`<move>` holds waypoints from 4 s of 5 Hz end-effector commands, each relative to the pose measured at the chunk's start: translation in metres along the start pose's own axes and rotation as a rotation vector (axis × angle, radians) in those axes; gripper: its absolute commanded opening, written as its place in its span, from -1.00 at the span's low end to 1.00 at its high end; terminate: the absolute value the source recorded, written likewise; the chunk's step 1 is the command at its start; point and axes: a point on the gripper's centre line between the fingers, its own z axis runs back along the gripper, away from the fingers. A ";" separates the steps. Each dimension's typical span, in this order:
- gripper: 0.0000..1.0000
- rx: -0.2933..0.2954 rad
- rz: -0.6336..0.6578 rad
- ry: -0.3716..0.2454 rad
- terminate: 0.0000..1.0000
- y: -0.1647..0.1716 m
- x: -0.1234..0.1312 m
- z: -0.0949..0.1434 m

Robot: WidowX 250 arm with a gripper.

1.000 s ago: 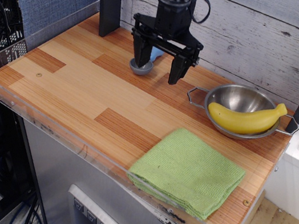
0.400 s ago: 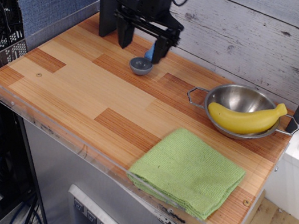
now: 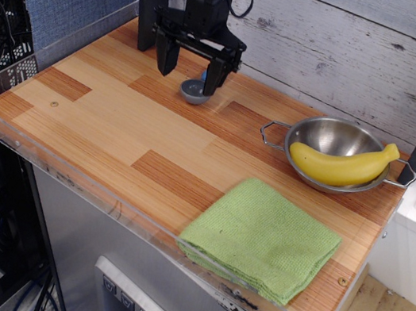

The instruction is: Grabbing the toy spoon from the north and moving it to the south east edge of the table

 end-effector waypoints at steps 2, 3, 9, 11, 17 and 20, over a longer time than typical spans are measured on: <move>1.00 0.000 0.013 0.013 -1.00 0.000 0.012 -0.026; -1.00 -0.024 0.042 -0.007 -1.00 0.000 0.006 -0.018; -1.00 -0.154 -0.168 -0.173 -1.00 -0.137 -0.122 0.138; -1.00 -0.100 -0.164 -0.108 -1.00 -0.146 -0.161 0.099; 1.00 -0.087 -0.179 -0.027 -1.00 -0.139 -0.146 0.027; 1.00 -0.113 -0.119 -0.123 -1.00 -0.106 -0.142 0.118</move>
